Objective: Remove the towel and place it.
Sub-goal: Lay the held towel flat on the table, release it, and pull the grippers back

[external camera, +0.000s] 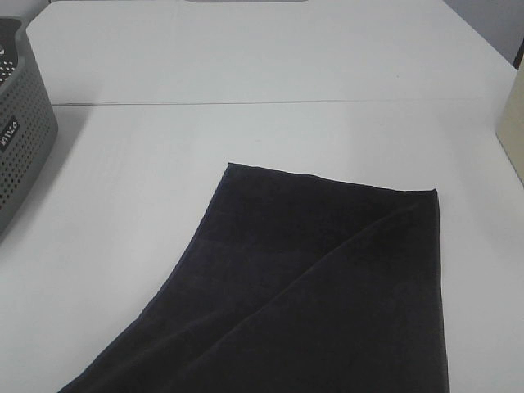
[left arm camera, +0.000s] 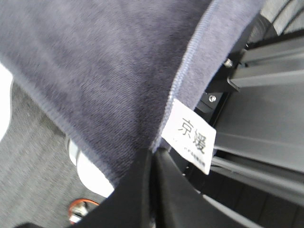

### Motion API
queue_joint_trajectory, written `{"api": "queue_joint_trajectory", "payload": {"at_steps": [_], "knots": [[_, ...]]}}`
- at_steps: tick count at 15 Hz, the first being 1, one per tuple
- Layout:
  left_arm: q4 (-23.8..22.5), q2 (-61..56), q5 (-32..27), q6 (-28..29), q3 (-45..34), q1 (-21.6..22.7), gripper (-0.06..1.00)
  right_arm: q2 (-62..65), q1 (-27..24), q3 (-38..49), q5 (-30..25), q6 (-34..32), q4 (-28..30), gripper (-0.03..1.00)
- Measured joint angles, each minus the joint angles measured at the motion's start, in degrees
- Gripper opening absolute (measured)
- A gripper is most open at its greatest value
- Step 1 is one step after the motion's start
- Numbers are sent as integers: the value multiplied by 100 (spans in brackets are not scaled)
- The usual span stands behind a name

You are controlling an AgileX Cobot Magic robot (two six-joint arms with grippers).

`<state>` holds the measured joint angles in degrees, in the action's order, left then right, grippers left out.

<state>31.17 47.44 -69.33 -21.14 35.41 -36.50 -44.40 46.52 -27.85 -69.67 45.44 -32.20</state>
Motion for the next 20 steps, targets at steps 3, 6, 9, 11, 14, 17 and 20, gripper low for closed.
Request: {"api": "queue_joint_trajectory", "payload": {"at_steps": [3,6,9,11,14,17,20], "knots": [[57,0,-6,-647,0,0,0,0,0,0,0,-92,34,1],[453,0,-6,-1083,0,0,0,0,0,0,0,-120,34,1],[527,0,-6,-1261,0,0,8,0,0,0,0,-120,34,7],[533,0,-11,-1249,0,0,51,0,0,0,0,-120,11,36],[602,0,-11,-1077,0,0,91,0,0,0,0,-120,63,61],[682,0,-11,-934,0,0,99,0,0,0,0,-120,155,68],[682,0,-6,-917,0,0,99,0,0,-264,0,-120,155,69]]}}
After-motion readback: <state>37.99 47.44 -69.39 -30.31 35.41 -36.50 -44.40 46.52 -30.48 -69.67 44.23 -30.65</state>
